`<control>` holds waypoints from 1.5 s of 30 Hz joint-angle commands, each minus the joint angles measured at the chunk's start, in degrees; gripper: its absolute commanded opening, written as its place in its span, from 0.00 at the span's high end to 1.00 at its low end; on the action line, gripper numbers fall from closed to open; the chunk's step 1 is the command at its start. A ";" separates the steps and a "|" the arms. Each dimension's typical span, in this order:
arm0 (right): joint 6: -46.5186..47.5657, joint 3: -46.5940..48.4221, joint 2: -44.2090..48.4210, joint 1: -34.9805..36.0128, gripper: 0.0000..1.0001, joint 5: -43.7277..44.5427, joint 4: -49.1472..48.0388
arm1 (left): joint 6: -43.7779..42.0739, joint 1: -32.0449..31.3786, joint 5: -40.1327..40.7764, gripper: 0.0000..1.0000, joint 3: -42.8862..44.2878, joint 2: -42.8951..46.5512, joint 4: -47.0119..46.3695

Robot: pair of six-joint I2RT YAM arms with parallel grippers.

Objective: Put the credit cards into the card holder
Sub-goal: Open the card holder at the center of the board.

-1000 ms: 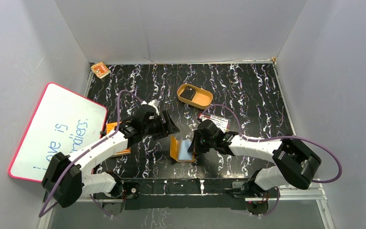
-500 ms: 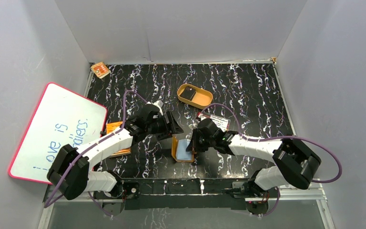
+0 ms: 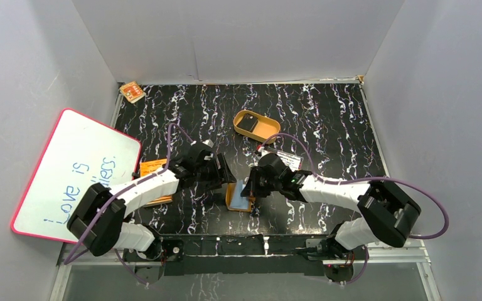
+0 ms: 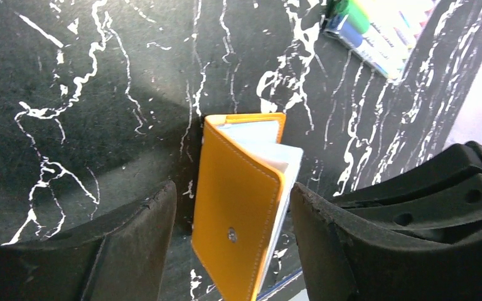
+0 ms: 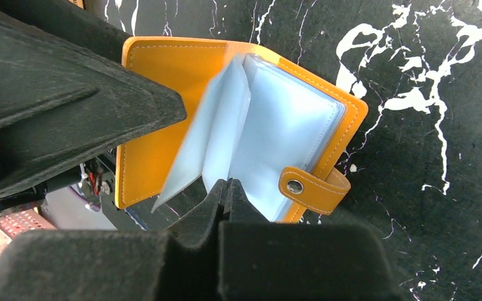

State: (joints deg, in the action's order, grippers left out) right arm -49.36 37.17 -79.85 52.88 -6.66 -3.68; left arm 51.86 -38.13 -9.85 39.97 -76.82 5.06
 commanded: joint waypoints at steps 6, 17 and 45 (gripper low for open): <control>-0.12 3.22 -1.39 -0.06 1.00 -2.24 -4.25 | -0.56 -0.32 0.97 0.35 -2.11 -0.26 0.66; -0.15 4.23 -2.60 -0.06 1.00 -2.55 -4.73 | 0.19 -0.31 5.72 0.28 -2.30 1.89 4.83; 0.12 8.89 -6.31 0.10 1.00 -2.72 -3.52 | 2.29 -0.36 3.18 0.33 1.23 13.01 4.65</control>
State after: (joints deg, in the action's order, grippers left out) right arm -49.34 42.68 -85.25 52.88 -8.38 -4.67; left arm 53.58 -38.17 -7.70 42.44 -64.29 8.71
